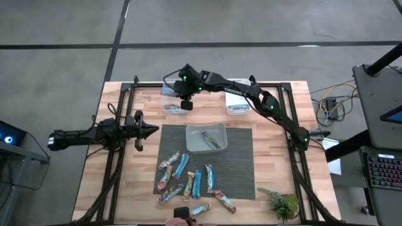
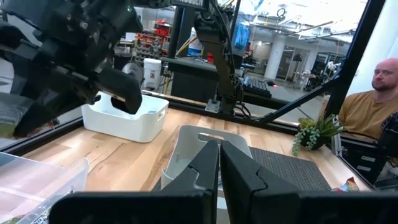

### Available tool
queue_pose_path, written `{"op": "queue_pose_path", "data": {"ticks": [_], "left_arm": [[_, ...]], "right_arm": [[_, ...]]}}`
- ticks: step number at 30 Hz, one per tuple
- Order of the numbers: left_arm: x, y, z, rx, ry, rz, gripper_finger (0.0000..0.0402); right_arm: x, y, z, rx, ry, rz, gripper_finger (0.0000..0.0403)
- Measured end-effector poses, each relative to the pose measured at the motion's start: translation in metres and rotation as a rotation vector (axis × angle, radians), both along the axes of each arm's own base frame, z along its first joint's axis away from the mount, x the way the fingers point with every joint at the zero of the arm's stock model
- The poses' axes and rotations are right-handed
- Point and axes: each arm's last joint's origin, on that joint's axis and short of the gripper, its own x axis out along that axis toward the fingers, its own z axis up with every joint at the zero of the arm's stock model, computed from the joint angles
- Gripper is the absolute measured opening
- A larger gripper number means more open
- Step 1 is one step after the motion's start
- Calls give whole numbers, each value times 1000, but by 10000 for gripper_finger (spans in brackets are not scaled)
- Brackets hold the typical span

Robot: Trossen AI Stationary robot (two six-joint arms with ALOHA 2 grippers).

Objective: Pick and place Granola Bars by type
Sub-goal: Put the red granola bar into the transparent bin

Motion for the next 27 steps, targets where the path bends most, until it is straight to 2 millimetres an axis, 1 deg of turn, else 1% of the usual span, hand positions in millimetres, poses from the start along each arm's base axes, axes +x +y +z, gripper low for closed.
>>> {"op": "queue_pose_path", "data": {"ticks": [3,7,13,27], "left_arm": [[0,0,0,0,0,0,0],[0,0,0,0,0,0,0],[0,0,0,0,0,0,0],[0,0,0,0,0,0,0]], "right_arm": [[1,0,-4,-6,11,8,52],[0,-1,-5,-23,18,21,52],[-1,-5,-6,-88,58,-51,52],[-3,-4,-10,-101,86,-29,52]]}}
